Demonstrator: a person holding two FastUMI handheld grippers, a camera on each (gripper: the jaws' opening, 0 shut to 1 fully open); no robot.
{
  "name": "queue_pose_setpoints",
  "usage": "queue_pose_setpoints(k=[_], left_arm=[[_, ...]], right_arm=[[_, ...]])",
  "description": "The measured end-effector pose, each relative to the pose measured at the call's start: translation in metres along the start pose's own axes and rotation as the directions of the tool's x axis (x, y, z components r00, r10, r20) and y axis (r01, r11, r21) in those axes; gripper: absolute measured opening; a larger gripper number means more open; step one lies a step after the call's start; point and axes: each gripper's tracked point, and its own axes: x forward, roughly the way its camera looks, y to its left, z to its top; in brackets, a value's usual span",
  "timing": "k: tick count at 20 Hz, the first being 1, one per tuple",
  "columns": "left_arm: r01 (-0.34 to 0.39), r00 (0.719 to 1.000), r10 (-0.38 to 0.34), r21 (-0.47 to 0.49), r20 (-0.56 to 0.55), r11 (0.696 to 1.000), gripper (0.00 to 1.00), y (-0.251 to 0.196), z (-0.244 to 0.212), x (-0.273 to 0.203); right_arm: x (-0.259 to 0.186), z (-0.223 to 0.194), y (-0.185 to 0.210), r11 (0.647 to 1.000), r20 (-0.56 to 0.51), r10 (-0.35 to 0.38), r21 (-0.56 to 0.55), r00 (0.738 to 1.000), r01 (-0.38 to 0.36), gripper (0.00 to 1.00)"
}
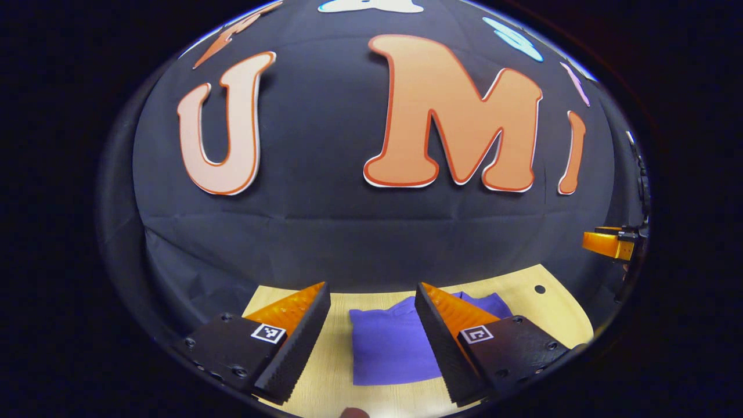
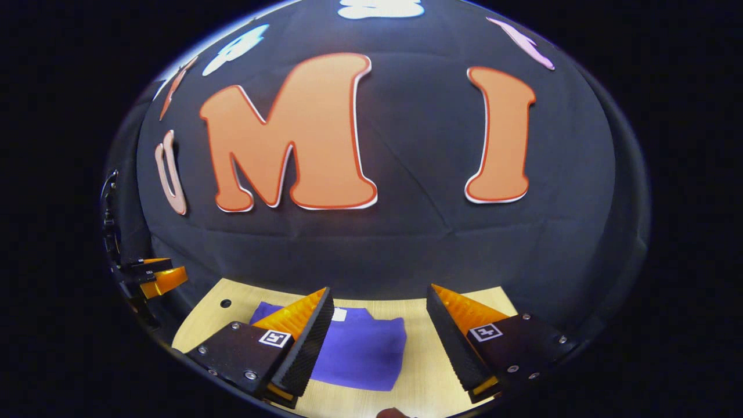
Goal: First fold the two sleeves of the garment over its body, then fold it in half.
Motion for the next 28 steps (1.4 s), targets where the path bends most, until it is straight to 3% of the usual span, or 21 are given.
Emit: queue_pose_setpoints(k=[4,5,6,10,12,18,28], left_arm=[[0.013,0.998,-0.014,0.024,0.059,1.000,0.93,-0.010,-0.003,-0.048],[0.014,0.998,-0.017,0.046,0.068,0.999,0.93,-0.012,-0.005,-0.057],[-0.004,0.997,-0.001,0.062,0.080,0.998,0.93,-0.011,-0.008,-0.068],[-0.023,0.990,0.015,0.058,0.142,0.998,0.93,-0.021,-0.013,-0.100],[-0.029,0.985,0.020,0.050,0.169,0.998,0.93,-0.024,-0.016,-0.117],[-0.026,0.966,0.013,0.048,0.256,0.999,0.93,-0.048,-0.031,-0.150],[-0.050,0.976,0.060,-0.053,0.208,0.997,0.92,-0.054,-0.091,-0.165]], right_arm=[[-0.050,0.006,0.004,0.998,0.104,-0.038,-0.040,0.994,0.042,0.96],[-0.062,0.004,0.006,0.998,0.121,-0.042,-0.048,0.992,0.048,1.00],[-0.072,0.000,0.006,0.997,0.133,-0.048,-0.056,0.990,0.056,0.95],[-0.105,-0.009,0.006,0.994,0.181,-0.060,-0.076,0.982,0.075,0.95],[-0.115,-0.012,0.008,0.996,0.200,-0.053,-0.058,0.978,0.066,1.00],[-0.139,-0.034,0.018,1.000,0.259,-0.029,0.001,0.965,0.029,0.95],[-0.152,-0.093,0.034,0.997,0.224,0.009,-0.073,0.975,0.008,0.95]])
